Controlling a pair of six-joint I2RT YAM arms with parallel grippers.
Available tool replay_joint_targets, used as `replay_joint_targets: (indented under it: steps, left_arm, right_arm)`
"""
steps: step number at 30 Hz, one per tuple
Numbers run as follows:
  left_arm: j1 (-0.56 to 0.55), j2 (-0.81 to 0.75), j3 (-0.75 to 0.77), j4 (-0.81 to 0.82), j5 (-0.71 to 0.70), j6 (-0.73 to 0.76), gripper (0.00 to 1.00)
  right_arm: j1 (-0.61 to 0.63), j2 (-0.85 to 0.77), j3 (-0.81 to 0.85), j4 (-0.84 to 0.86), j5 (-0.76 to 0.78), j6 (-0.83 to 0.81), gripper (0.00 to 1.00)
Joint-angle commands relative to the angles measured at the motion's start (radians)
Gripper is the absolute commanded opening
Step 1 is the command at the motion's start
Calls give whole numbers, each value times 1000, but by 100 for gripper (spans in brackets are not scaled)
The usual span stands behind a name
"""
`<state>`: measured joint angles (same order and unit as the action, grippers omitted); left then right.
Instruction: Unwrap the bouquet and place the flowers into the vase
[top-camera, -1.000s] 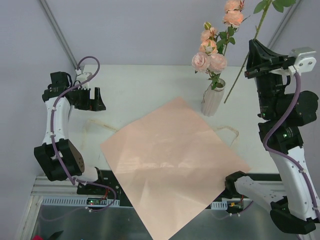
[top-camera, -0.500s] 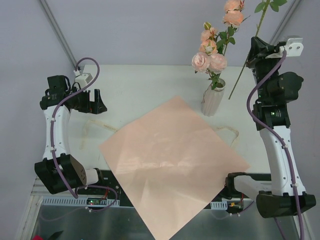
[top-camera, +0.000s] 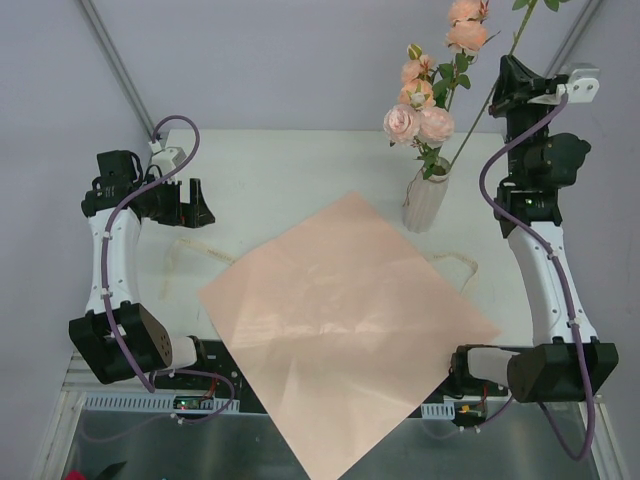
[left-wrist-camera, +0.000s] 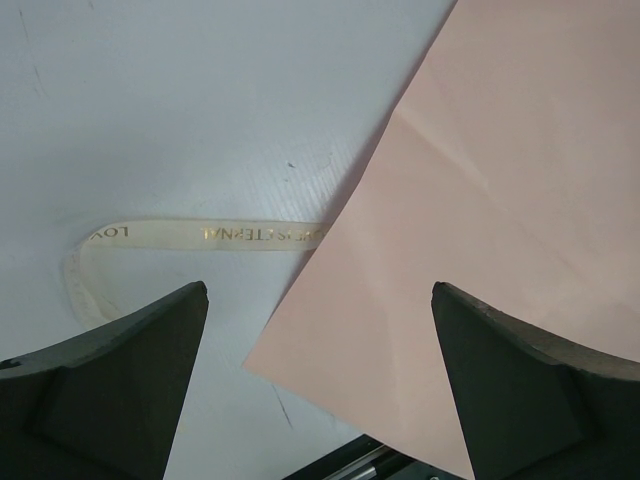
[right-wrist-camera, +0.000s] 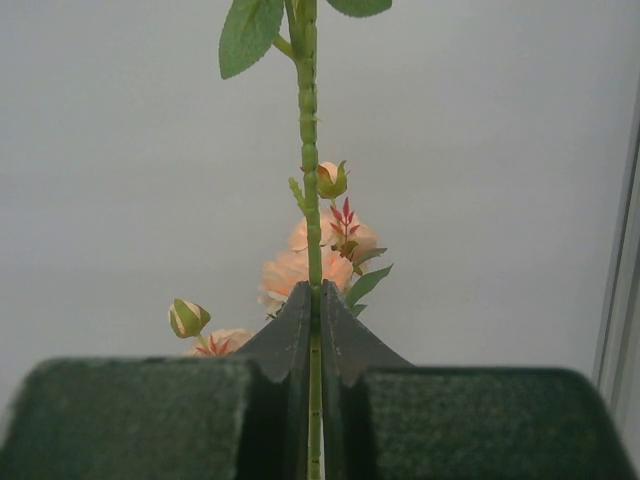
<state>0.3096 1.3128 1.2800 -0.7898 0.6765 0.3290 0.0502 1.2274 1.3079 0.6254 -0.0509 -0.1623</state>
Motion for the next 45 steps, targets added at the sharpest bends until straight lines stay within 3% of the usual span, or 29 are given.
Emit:
replay_joint_targets:
  steps: [1,17,30,31,32,35,45]
  left_arm:
    - [8,-1,-4,12,11,19,94]
    - [10,-20,-18,11,-32,39,95]
    - [10,-47,-4,0,-22,25,95]
    - [10,-52,-4,-2,-23,24,95]
    - [8,-53,-4,-3,-20,25,95]
    - [9,-66,-4,-8,-12,25,95]
    - [10,-110,25,-32,8,16,95]
  right_arm:
    - [-6,29,39,171,-37,21,1]
    - [-6,136,-48,339,-72,52,0]
    - [20,70,-231,375,-193,-16,2]
    - [26,60,-243,369,-191,-22,6]
    - [33,51,-257,364,-179,-22,24]
    - [43,0,-311,343,-138,-26,56]
    - [76,-314,-421,91,-73,-40,73]
